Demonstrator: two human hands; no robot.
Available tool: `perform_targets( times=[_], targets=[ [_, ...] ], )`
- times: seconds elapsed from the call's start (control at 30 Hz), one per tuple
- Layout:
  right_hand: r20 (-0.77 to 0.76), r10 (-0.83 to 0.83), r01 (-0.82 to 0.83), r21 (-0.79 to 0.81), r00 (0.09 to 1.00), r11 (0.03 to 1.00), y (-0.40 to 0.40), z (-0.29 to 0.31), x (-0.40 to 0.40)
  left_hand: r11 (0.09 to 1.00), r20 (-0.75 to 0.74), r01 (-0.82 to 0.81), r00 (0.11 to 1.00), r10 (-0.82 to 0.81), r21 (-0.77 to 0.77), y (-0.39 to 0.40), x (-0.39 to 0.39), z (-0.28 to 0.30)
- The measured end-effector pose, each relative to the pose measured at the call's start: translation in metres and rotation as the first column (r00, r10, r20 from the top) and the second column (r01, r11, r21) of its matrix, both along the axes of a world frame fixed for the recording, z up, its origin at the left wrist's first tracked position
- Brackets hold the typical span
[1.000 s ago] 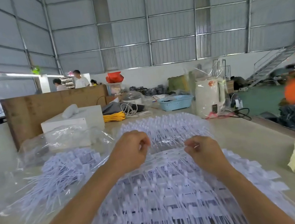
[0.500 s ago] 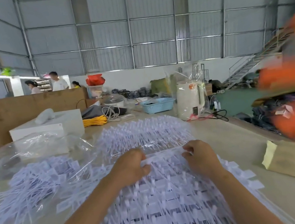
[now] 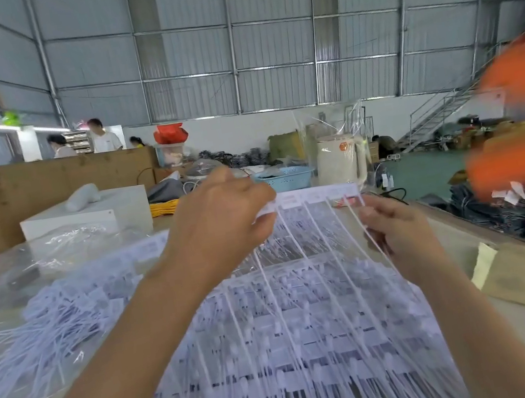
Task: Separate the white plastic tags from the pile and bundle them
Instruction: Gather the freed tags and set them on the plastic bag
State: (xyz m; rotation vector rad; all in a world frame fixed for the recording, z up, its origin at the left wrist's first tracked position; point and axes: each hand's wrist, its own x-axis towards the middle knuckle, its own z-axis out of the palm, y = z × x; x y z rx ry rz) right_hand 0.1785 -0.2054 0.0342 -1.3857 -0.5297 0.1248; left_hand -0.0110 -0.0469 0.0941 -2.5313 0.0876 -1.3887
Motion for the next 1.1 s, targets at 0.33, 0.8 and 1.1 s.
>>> perform_targets(
  times=[0.33,0.8,1.1],
  targets=[
    [-0.186,0.155,-0.178,-0.116,0.97,0.977,0.007,-0.021,0.012,0.897,-0.708,-0.335,0.705,0.036,-0.288,0.04,0.021,-0.022],
    [-0.06,0.128,-0.136,-0.157,0.99,0.978,0.024,-0.029,-0.001,0.883,-0.622,-0.248,0.781,-0.061,-0.399,0.013,0.061,-0.077],
    [-0.07,0.093,-0.099,-0.076,0.993,0.992,0.025,-0.025,0.0,0.734,-0.564,-0.231,0.789,-0.242,-0.639,0.032,0.055,-0.065]
  ],
)
